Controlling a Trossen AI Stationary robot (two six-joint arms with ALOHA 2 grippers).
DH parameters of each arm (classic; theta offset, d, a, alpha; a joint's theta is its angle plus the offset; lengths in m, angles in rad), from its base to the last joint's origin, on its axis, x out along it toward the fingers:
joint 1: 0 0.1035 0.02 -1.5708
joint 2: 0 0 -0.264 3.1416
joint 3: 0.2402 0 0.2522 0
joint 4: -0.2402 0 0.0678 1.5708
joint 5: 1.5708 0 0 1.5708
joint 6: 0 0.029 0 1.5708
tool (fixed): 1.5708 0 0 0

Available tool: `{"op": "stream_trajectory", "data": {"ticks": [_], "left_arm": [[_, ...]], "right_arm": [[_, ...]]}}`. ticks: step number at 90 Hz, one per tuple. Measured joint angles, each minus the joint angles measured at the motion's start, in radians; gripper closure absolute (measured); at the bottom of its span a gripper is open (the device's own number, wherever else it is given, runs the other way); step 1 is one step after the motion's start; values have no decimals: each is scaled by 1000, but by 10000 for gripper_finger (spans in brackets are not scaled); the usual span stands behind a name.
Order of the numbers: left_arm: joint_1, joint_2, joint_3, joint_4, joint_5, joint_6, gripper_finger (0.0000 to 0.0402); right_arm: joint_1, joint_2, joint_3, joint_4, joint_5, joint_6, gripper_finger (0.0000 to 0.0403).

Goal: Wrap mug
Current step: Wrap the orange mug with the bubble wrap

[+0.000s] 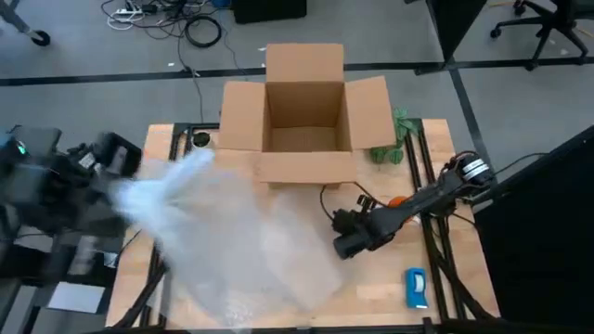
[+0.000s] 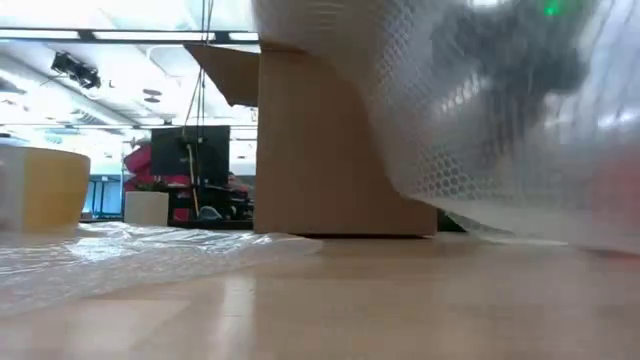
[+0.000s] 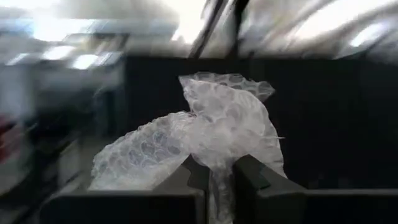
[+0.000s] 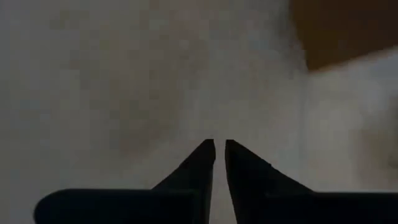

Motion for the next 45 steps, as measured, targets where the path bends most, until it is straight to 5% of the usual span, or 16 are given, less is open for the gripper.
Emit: {"op": "stream_trajectory", "data": {"ticks": [10,25,45], "left_arm": [[9,2,-44,-160,-121,-169,389],[-11,0,-58,-444,-130,-464,389],[-32,-1,-58,-820,59,-760,389]], "right_arm": [[10,29,-13,156,-21,-54,383],[11,130,-62,438,-161,-124,383],[7,271,-54,372,-242,-107,383]]}}
